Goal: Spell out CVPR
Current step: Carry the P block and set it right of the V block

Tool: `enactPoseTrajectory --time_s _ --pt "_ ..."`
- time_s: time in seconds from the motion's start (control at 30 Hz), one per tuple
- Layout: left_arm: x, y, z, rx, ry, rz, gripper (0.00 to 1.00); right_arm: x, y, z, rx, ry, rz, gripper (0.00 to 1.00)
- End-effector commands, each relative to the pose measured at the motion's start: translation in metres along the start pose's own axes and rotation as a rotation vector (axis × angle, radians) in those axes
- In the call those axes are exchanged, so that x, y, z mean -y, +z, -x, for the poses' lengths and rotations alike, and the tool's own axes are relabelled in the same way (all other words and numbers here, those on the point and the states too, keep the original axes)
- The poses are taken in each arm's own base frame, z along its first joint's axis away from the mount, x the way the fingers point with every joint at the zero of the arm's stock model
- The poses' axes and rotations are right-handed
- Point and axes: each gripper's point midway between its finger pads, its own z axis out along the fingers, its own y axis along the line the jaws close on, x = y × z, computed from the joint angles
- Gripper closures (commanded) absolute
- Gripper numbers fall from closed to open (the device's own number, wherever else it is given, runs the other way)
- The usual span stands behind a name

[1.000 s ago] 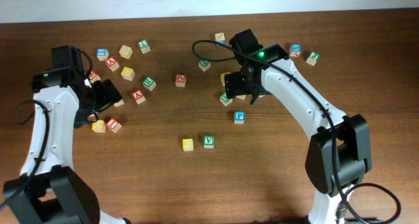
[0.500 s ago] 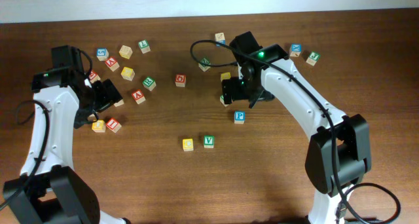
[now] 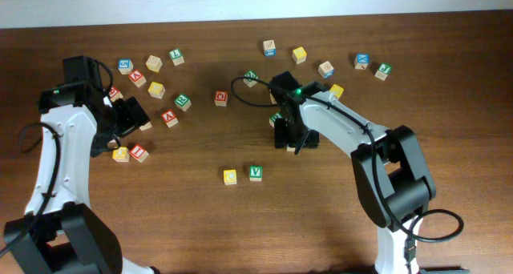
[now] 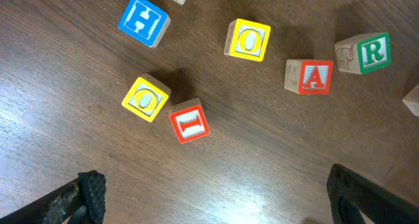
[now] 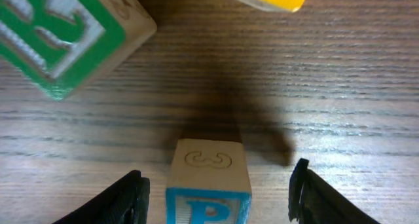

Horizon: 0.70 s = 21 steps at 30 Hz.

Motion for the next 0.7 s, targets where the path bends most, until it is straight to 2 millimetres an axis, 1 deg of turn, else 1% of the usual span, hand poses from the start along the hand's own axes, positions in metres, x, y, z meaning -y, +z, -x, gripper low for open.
enactPoseTrajectory --time_s 0.0,0.03,0.23,0.5,0.53,0.57,0.67 --pt "0.0003 -0.007 0.0041 0.024 0.014 -0.004 0.01 0.0008 0.004 -0.0018 0.002 0.006 -0.012 0.39" --pt "0.0003 -0.007 0.0041 0.024 0.014 -0.004 0.01 0.0001 0.004 -0.0008 0.006 0.006 -0.009 0.4" --pt "0.0003 -0.007 0.0041 0.024 0.014 -0.004 0.01 -0.0036 0.0039 0.0032 0.021 0.002 0.008 0.56" --pt "0.0004 -0.007 0.0042 0.024 0.014 -0.005 0.01 -0.0052 0.0039 0.0023 0.016 -0.001 0.017 0.65" --pt "0.0003 -0.007 0.0041 0.024 0.014 -0.004 0.01 -0.0052 0.0039 0.0022 0.016 -0.001 0.017 0.67" --pt "0.0003 -0.007 0.0041 0.024 0.014 -0.004 0.01 -0.0052 0.0039 0.0022 0.016 -0.001 0.017 0.71" --pt "0.0003 -0.007 0.0041 0.024 0.014 -0.004 0.01 -0.0055 0.003 0.0028 0.018 -0.002 0.018 0.72"
